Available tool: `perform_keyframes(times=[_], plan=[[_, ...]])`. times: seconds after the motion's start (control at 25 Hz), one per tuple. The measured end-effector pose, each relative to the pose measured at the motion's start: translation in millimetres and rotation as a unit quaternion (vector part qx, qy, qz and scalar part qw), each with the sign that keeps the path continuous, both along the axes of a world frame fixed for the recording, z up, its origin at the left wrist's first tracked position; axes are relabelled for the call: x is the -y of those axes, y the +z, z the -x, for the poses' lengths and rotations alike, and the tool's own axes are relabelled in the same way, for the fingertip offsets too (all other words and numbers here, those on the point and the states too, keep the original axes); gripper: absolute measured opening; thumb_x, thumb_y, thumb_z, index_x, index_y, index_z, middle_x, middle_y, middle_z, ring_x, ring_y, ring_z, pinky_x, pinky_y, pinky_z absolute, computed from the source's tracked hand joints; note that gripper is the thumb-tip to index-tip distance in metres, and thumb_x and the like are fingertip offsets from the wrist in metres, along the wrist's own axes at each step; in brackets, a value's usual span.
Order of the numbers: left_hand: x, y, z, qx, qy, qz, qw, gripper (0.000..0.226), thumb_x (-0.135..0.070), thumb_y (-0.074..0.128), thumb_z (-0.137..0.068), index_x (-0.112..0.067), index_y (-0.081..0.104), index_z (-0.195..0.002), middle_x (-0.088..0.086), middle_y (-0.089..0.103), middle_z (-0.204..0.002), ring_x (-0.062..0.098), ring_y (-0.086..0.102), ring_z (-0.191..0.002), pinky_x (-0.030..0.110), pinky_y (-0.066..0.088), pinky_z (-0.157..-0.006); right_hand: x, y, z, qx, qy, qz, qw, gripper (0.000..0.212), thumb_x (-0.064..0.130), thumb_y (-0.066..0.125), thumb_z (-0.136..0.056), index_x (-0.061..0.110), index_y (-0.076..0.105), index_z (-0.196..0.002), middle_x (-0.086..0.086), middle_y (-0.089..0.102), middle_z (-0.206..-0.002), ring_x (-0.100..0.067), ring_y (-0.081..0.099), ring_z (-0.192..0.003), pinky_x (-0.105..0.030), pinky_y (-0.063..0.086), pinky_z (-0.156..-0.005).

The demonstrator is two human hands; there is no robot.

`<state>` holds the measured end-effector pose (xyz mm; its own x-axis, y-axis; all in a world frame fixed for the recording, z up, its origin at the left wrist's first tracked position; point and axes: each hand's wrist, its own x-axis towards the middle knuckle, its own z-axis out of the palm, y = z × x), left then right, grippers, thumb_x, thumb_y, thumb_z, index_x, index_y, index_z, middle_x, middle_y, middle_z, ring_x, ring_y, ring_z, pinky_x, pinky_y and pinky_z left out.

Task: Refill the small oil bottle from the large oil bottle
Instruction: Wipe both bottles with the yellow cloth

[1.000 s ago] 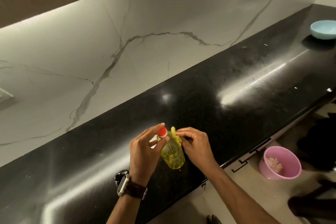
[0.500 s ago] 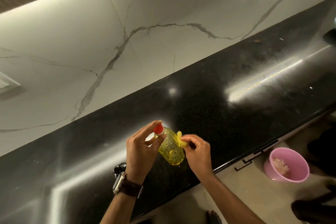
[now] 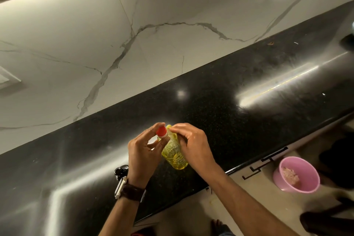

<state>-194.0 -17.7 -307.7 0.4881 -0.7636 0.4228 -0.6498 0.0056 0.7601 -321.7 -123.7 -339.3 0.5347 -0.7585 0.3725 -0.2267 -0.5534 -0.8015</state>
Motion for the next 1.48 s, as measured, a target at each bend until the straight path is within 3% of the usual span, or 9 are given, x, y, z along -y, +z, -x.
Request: perform_keyframes(times=[0.16, 0.28, 0.44, 0.76, 0.88, 1.04, 1.2, 1.32, 1.48], plan=[[-0.9, -0.6, 0.8, 0.000, 0.000, 0.007, 1.000, 0.050, -0.016, 0.083, -0.080, -0.024, 0.068, -0.126, -0.001, 0.073, -0.121, -0.004, 0.068, -0.113, 0.013, 0.058, -0.082, 29.9, -22.5, 0.6, -0.114, 0.043, -0.116, 0.986, 0.025, -0.001, 0.071, -0.089, 0.014, 0.081, -0.106, 0.000, 0.079, -0.105, -0.003, 0.071, -0.095, -0.032, 0.060, -0.093], [-0.3, -2.0, 1.8, -0.003, 0.003, 0.005, 1.000, 0.050, -0.017, 0.083, -0.080, -0.025, 0.068, -0.127, 0.000, 0.073, -0.122, 0.001, 0.068, -0.115, 0.012, 0.056, -0.083, 36.0, -14.1, 4.6, -0.064, 0.055, -0.190, 0.978, 0.023, -0.003, 0.071, -0.090, 0.014, 0.083, -0.100, 0.004, 0.080, -0.098, -0.001, 0.073, -0.093, -0.031, 0.061, -0.091], [1.5, -6.2, -4.3, 0.028, 0.006, -0.012, 1.000, 0.052, -0.011, 0.087, -0.080, -0.018, 0.071, -0.129, 0.001, 0.075, -0.121, 0.008, 0.072, -0.109, 0.013, 0.056, -0.084, 55.3, 31.0, -21.2, -0.090, 0.157, -0.129, 0.975, 0.021, 0.002, 0.073, -0.091, 0.017, 0.081, -0.103, 0.004, 0.079, -0.104, -0.001, 0.072, -0.096, -0.018, 0.058, -0.088], [-2.3, -4.2, 1.1, 0.020, 0.017, -0.002, 1.000, 0.050, -0.014, 0.085, -0.080, -0.019, 0.070, -0.128, 0.002, 0.074, -0.123, 0.005, 0.068, -0.114, 0.016, 0.060, -0.078, 49.5, -91.1, -19.3, -0.253, 0.102, -0.146, 0.951, 0.029, 0.000, 0.072, -0.085, 0.025, 0.080, -0.073, 0.007, 0.077, -0.078, -0.005, 0.070, -0.074, -0.041, 0.061, -0.079], [-3.7, -3.3, 2.6, 0.017, 0.019, 0.000, 1.000, 0.051, -0.012, 0.085, -0.080, -0.022, 0.069, -0.128, -0.001, 0.072, -0.122, -0.003, 0.066, -0.115, 0.014, 0.059, -0.077, 23.9, -116.8, 4.9, -0.221, 0.020, -0.192, 0.956, 0.022, 0.005, 0.074, -0.088, 0.022, 0.083, -0.097, 0.007, 0.080, -0.095, -0.006, 0.073, -0.088, -0.029, 0.061, -0.084], [-3.7, -4.0, 3.6, 0.011, 0.023, 0.005, 1.000, 0.052, -0.011, 0.085, -0.081, -0.025, 0.067, -0.127, -0.003, 0.071, -0.123, 0.001, 0.067, -0.115, 0.018, 0.062, -0.076, -29.4, -97.1, 23.8, -0.076, -0.108, -0.275, 0.952, 0.014, 0.007, 0.080, -0.085, 0.018, 0.083, -0.094, 0.009, 0.078, -0.093, -0.004, 0.073, -0.087, -0.027, 0.061, -0.083], [-1.7, -4.9, 3.1, 0.042, 0.013, -0.004, 0.999, 0.053, -0.006, 0.086, -0.080, -0.016, 0.069, -0.129, 0.002, 0.072, -0.123, 0.008, 0.068, -0.114, 0.018, 0.061, -0.077, -25.8, -25.7, 12.1, 0.111, -0.095, -0.187, 0.971, 0.022, -0.005, 0.075, -0.085, 0.013, 0.083, -0.096, 0.005, 0.078, -0.101, -0.005, 0.073, -0.096, -0.018, 0.059, -0.082], [-3.7, -3.9, 3.6, 0.046, 0.014, 0.001, 0.999, 0.053, -0.006, 0.085, -0.080, -0.015, 0.068, -0.130, 0.001, 0.070, -0.123, 0.007, 0.067, -0.114, 0.014, 0.059, -0.078, -14.5, -27.5, 9.5, 0.088, -0.051, -0.140, 0.985, 0.023, -0.005, 0.075, -0.085, 0.014, 0.081, -0.097, 0.006, 0.076, -0.101, -0.003, 0.072, -0.097, -0.022, 0.061, -0.084], [-4.7, -4.5, 7.2, 0.046, 0.021, 0.003, 0.999, 0.052, -0.004, 0.085, -0.081, -0.015, 0.069, -0.129, -0.003, 0.069, -0.122, 0.005, 0.067, -0.113, 0.015, 0.060, -0.078, -35.1, -67.1, 25.1, 0.036, -0.104, -0.218, 0.970, 0.023, -0.006, 0.077, -0.084, 0.015, 0.081, -0.092, 0.006, 0.075, -0.097, -0.012, 0.073, -0.094, -0.032, 0.063, -0.080]])
